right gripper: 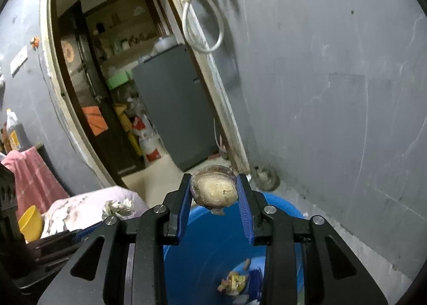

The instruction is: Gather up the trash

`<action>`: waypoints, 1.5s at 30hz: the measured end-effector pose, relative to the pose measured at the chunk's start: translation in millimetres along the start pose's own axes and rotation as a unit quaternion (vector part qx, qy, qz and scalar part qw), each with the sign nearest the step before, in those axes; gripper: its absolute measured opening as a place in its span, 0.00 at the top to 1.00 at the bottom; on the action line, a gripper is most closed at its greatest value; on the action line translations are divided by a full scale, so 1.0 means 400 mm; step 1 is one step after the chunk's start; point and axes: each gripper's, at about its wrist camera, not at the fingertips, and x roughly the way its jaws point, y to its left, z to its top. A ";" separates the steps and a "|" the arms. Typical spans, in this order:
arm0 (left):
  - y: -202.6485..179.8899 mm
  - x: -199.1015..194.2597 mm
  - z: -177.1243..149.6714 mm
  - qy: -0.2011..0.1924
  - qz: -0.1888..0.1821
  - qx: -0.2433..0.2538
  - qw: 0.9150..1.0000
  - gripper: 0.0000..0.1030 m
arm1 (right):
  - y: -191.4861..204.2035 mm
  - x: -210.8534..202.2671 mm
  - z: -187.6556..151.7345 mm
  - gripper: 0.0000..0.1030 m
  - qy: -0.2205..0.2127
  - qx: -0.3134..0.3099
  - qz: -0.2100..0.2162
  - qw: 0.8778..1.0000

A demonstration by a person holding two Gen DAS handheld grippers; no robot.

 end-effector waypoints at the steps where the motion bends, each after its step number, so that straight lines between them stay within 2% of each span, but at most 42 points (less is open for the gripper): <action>1: 0.000 0.007 -0.002 0.005 0.000 0.001 1.000 0.79 | -0.001 0.003 -0.003 0.66 0.005 0.002 0.000 1.000; 6: 0.009 0.011 -0.012 0.009 -0.007 -0.010 1.000 0.66 | -0.007 0.005 -0.005 0.59 0.016 0.009 0.000 1.000; 11: 0.029 -0.002 -0.007 0.001 0.001 -0.023 1.000 0.63 | -0.004 0.000 -0.005 0.56 0.013 0.010 -0.001 1.000; 13: 0.035 -0.017 -0.004 -0.004 0.009 -0.024 1.000 0.59 | 0.000 0.003 -0.003 0.51 0.013 0.007 -0.001 1.000; 23: 0.094 -0.140 -0.002 -0.053 0.060 -0.036 0.996 0.37 | 0.057 -0.009 0.004 0.44 -0.001 -0.030 -0.001 1.000; 25: 0.114 -0.165 -0.005 -0.060 0.074 -0.045 0.994 0.25 | 0.069 -0.011 0.005 0.33 -0.003 -0.037 0.000 0.999; 28: 0.144 -0.209 -0.017 -0.077 0.093 -0.062 0.991 0.17 | 0.084 -0.020 0.002 0.27 -0.007 -0.047 -0.002 0.999; 30: 0.159 -0.243 -0.027 -0.089 0.103 -0.068 0.988 0.16 | 0.096 -0.027 0.003 0.21 -0.009 -0.056 -0.007 0.998; 33: 0.174 -0.290 -0.045 -0.099 0.115 -0.074 0.986 0.05 | 0.116 -0.044 0.003 0.14 -0.015 -0.062 -0.015 0.998; 37: 0.188 -0.366 -0.070 -0.135 0.122 -0.081 0.980 0.04 | 0.155 -0.083 -0.004 0.00 -0.025 -0.078 -0.018 0.996; 45: 0.210 -0.501 -0.129 -0.172 0.143 -0.101 0.969 0.02 | 0.229 -0.193 -0.045 0.00 -0.044 -0.109 -0.009 0.993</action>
